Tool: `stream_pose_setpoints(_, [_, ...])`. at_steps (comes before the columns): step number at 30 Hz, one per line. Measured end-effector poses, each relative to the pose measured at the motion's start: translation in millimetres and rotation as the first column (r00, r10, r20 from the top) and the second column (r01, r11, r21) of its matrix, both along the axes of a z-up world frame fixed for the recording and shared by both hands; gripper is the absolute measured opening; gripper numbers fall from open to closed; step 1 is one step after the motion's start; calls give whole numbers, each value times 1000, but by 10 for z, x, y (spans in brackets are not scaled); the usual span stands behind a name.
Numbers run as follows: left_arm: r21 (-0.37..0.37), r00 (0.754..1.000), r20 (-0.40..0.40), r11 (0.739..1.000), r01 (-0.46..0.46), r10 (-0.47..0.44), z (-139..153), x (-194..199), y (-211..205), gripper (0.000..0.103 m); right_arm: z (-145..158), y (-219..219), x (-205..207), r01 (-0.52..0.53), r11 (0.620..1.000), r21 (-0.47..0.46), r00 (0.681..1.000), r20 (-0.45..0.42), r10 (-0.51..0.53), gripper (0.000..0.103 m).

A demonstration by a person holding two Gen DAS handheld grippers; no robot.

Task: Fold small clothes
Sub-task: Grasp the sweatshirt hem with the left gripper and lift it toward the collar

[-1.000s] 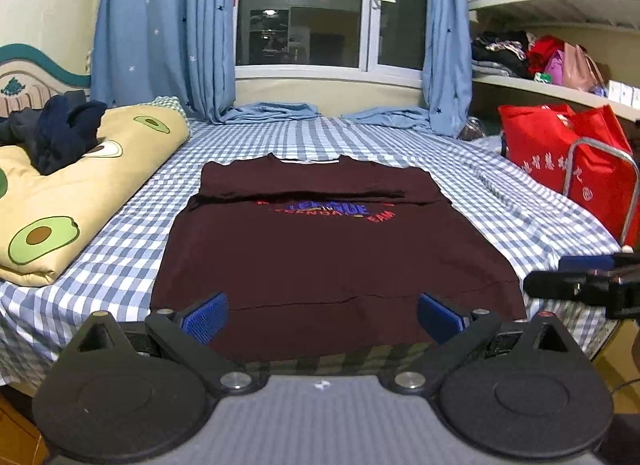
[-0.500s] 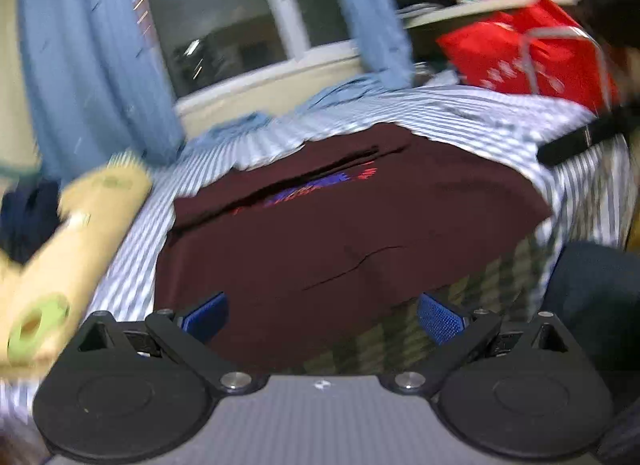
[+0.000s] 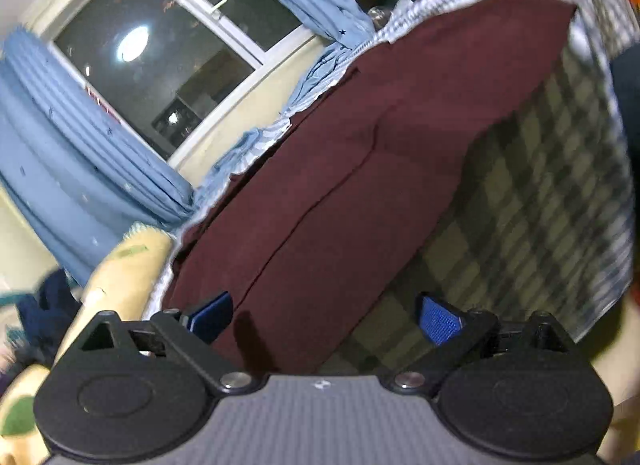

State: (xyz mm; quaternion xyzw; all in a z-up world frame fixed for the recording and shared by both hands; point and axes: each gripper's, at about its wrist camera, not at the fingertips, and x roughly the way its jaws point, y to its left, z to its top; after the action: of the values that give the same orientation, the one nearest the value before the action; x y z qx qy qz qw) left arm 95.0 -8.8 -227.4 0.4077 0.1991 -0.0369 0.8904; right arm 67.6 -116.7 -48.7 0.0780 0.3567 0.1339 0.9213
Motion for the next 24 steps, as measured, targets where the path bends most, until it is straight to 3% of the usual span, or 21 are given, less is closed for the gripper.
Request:
stream_pose_setpoints(2, [31,995,98,999,-28,25,0,-41,-29,95,-7,10,-8,-13,1000,-3,1000,-3,13,102])
stream_pose_setpoints(5, [-50,972,226,998,-45,55,214,-167,-5,97,-14,-12,-6,-10,1000,-5,1000,-7,10,102])
stream_pose_setpoints(7, [-53,945,319,997,-57,71,329,-240,-8,100,-22,-44,10,0,1000,4,1000,-14,0,102])
stream_pose_setpoints(8, [-35,938,337,997,-69,77,349,-227,-21,103,-30,-56,20,5,1000,9,1000,-19,-5,102])
stream_pose_setpoints(10, [28,957,284,997,-74,64,282,-137,-69,103,-42,-64,39,8,1000,23,1000,-27,-8,102])
stream_pose_setpoints(12, [105,967,253,993,-54,26,124,-97,-124,98,-44,-46,35,4,1000,28,1000,-27,-4,102])
stream_pose_setpoints(14, [159,961,275,987,-30,-15,-18,-127,-165,92,-36,-17,5,-8,1000,18,1000,-18,8,102])
stream_pose_setpoints(15, [154,959,281,988,-20,-24,-18,-131,-167,87,-34,-10,-10,-12,1000,13,1000,-14,12,102])
stream_pose_setpoints(17, [92,969,248,996,-9,-14,89,-113,-167,56,-37,-30,-7,-12,1000,7,1000,-17,12,102])
stream_pose_setpoints(18, [56,972,236,998,3,-16,174,-125,-146,46,-40,-40,1,-7,1000,6,1000,-20,7,102])
stream_pose_setpoints(19, [22,975,223,1000,22,-26,270,-129,-133,26,-40,-49,11,-5,1000,5,1000,-21,5,102])
stream_pose_setpoints(20, [1,979,203,1000,31,-31,364,-112,-126,12,-38,-57,24,-6,1000,1,1000,-18,6,102])
stream_pose_setpoints(24, [-74,984,171,996,56,-42,750,-38,-29,10,16,-59,77,-44,998,-41,998,47,46,102])
